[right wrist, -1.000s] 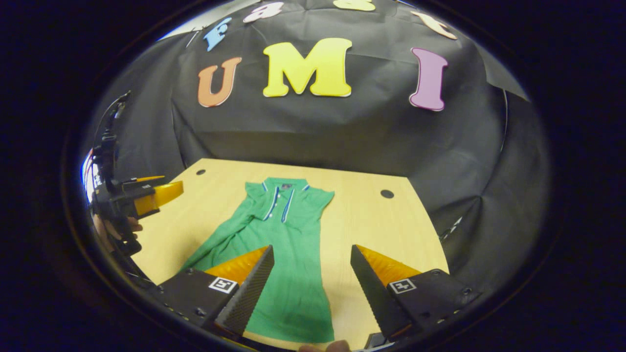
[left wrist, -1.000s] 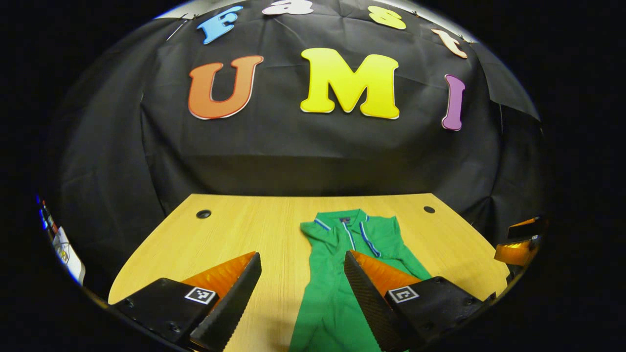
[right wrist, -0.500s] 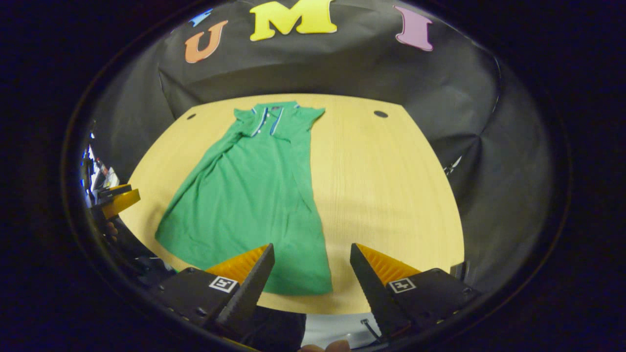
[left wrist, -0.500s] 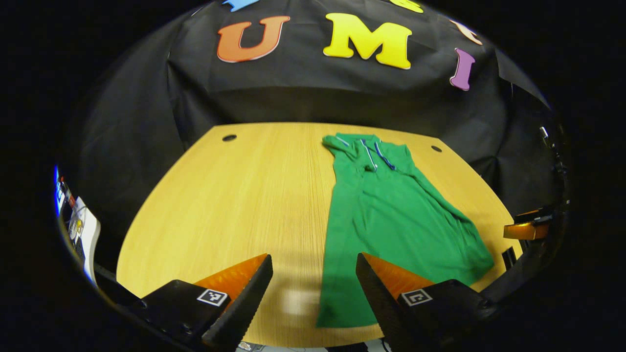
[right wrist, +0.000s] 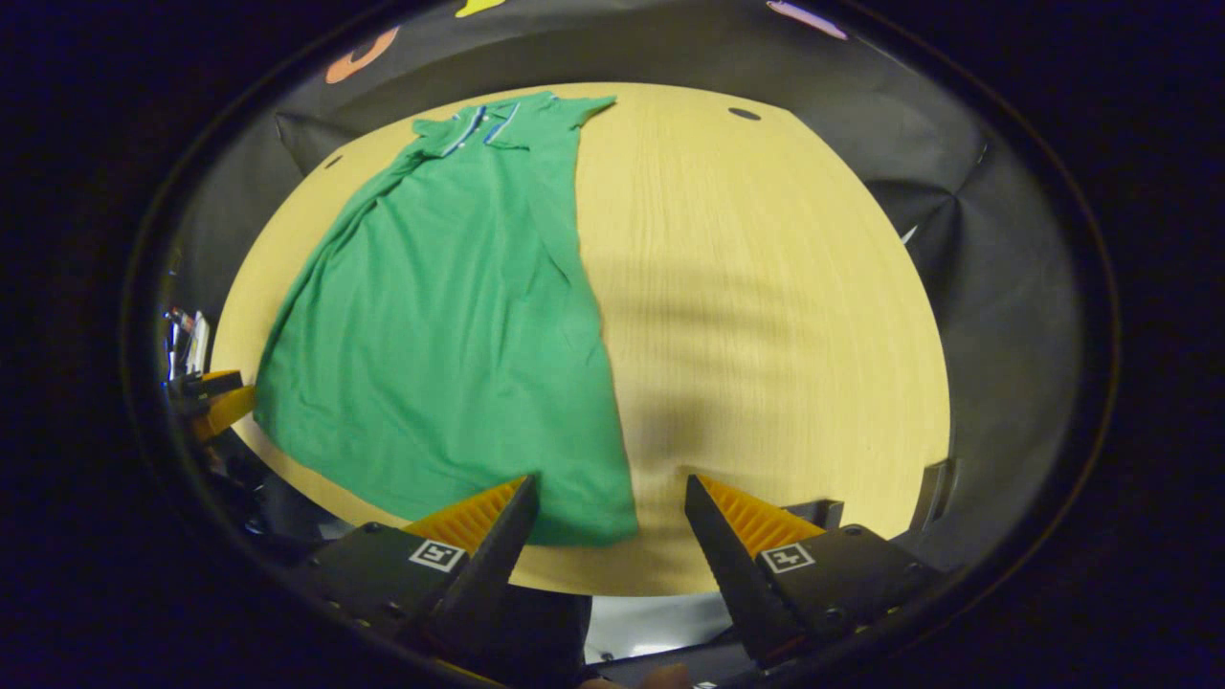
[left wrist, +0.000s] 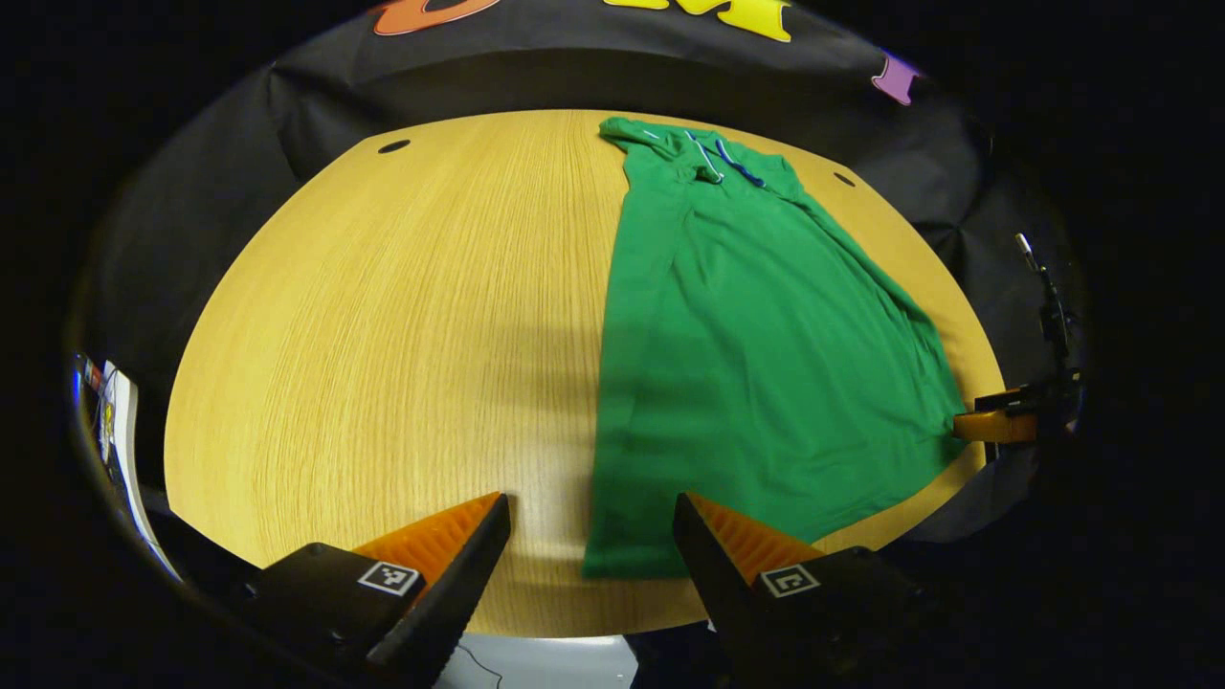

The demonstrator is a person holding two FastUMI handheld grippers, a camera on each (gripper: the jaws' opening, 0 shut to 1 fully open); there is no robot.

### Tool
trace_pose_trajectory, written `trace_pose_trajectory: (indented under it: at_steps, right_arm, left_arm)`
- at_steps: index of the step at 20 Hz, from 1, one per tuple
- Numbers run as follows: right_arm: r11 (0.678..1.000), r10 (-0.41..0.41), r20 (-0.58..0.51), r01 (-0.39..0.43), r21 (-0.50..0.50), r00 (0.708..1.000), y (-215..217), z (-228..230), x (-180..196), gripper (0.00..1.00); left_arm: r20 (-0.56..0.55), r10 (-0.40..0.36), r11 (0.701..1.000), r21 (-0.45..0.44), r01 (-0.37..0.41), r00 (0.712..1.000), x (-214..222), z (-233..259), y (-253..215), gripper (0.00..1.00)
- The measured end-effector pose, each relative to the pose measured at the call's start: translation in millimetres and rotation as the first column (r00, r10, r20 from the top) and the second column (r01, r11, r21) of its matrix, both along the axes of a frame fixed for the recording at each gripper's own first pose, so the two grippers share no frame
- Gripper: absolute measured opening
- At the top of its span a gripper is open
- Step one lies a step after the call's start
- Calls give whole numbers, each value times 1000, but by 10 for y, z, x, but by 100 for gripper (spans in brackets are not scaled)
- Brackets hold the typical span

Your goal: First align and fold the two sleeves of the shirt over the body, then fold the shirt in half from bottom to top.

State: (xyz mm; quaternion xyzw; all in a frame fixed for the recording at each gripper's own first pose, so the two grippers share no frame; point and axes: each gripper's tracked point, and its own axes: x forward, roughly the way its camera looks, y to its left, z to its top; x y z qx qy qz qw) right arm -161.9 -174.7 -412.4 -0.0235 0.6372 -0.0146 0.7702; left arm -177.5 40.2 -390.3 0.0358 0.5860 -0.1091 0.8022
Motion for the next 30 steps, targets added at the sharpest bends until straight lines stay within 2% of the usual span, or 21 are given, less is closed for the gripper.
trace_pose_trajectory:
  at_steps: [3,5,7,8,9,10,11,12,13,15,16,19,25,30]
  right_arm:
    - [1000,-6,-21,7,27,1000,35,-23,-14,95]
    - [1000,6,-42,-5,31,999,50,-36,-6,94]
    - [999,36,-54,-34,40,998,105,-29,-25,74]
    - [998,41,-60,-38,50,997,142,-19,-30,48]
    - [997,40,-57,-36,70,998,211,-20,-23,46]
    - [997,36,-58,-32,75,998,234,-22,-27,22]
    - [996,37,-57,-32,82,998,248,-23,-38,8]
    - [995,31,-50,-26,101,998,308,3,-22,6]
    - [995,34,-48,-29,97,998,285,6,-16,0]
    - [993,53,-22,-50,105,998,294,82,32,0]
    - [992,48,-3,-47,117,999,308,153,77,2]
    - [987,17,66,-27,157,998,318,397,287,0]
    - [977,-61,197,18,212,979,316,835,915,0]
    - [974,-62,311,-11,227,948,373,1173,1582,0]
  left_arm:
    - [-33,12,1000,-10,-13,999,-74,-66,-39,100]
    - [-36,-20,999,39,21,999,-101,-45,-1,100]
    - [-42,-16,999,43,17,999,-94,-36,2,100]
    - [-53,-7,999,42,9,999,-115,-58,-10,100]
    - [-62,3,999,41,-1,998,-123,-52,-26,86]
    - [-69,15,999,32,-13,997,-136,-57,-54,76]
    - [-82,22,1000,12,-21,996,-154,-53,-102,53]
    - [-96,26,1000,-13,-28,995,-181,-33,-139,41]
    - [-126,34,999,-36,-38,991,-233,-23,-173,14]
    - [-157,51,995,-77,-63,986,-286,53,-236,7]
    - [-147,53,993,-96,-68,988,-253,99,-243,6]
    - [-102,64,986,-145,-78,993,-77,207,-310,6]
    - [61,46,980,-196,-33,997,504,472,-455,6]
    - [192,68,973,-228,-23,979,1120,669,-570,6]
